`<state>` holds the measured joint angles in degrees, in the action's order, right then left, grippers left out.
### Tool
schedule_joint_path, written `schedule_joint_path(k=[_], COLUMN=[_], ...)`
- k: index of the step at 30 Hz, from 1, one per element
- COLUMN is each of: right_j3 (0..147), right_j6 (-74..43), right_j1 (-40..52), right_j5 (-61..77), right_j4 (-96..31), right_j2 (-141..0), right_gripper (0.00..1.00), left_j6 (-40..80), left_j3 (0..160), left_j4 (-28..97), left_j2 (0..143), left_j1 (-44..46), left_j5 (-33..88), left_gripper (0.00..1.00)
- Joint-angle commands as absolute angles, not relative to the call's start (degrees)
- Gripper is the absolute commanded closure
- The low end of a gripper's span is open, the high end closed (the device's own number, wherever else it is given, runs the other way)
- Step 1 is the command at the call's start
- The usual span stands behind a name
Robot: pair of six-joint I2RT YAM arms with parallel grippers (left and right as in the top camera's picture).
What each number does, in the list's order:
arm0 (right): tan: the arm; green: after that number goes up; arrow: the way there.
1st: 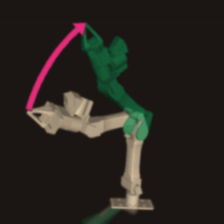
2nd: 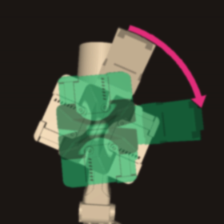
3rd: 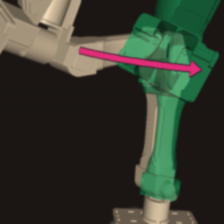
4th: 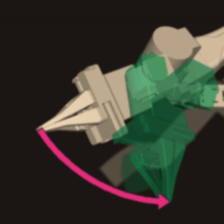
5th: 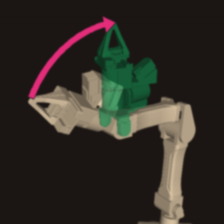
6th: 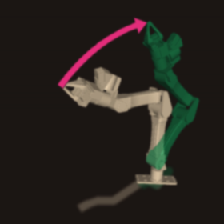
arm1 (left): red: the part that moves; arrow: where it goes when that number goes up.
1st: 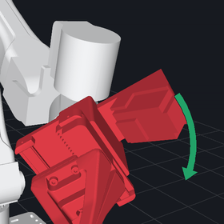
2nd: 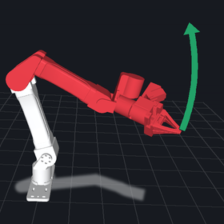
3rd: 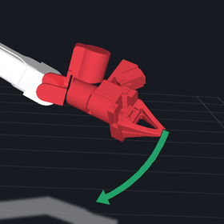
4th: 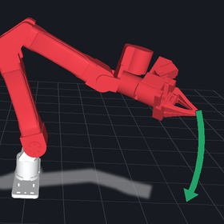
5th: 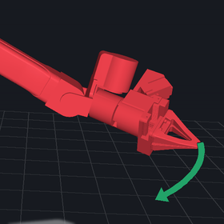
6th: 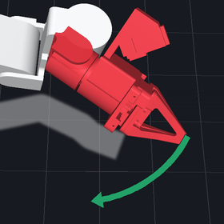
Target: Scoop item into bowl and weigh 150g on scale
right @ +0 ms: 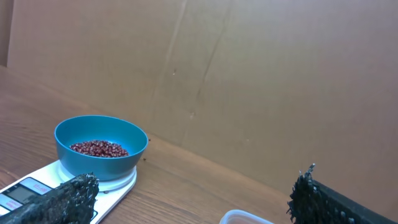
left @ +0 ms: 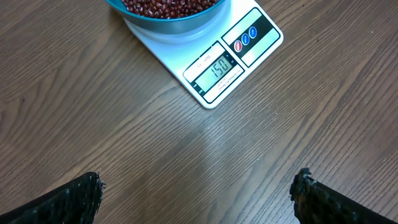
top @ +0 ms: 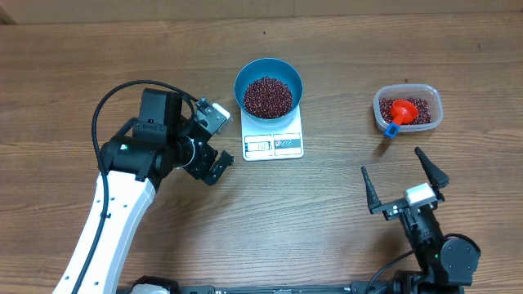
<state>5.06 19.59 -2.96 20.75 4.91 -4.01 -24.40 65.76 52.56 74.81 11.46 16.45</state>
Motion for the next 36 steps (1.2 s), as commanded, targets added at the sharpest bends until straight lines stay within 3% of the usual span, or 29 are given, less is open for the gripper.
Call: schedule_joint_path(k=[1,9,20,26,36], right_j3=[2.9,0.5,0.5,0.5,0.5], right_j6=[19.8,22.0,-1.1,-1.1,-1.1], right_j1=[-2.6,-2.6,-2.6,-2.6,-2.4], right_j5=[20.6,18.4,8.4,7.6,7.1], right_j4=[5.1,5.9,3.3,-4.0,-4.1], right_j2=[-2.1,-0.1,-0.1,-0.1,-0.1], right_gripper=[0.00,0.00,0.00,0.00,0.00], left_j6=[-24.9,-24.9,-24.9,-24.9,-24.9], left_j3=[65.9,65.9,65.9,65.9,65.9], left_j4=[52.5,52.5,52.5,52.5,52.5], left_j2=[74.9,74.9,74.9,74.9,74.9], left_j1=[11.0,11.0,11.0,11.0,11.0], left_j5=[16.3,16.3,16.3,16.3,16.3], left_gripper=[0.00,0.01,0.00,0.00,0.01])
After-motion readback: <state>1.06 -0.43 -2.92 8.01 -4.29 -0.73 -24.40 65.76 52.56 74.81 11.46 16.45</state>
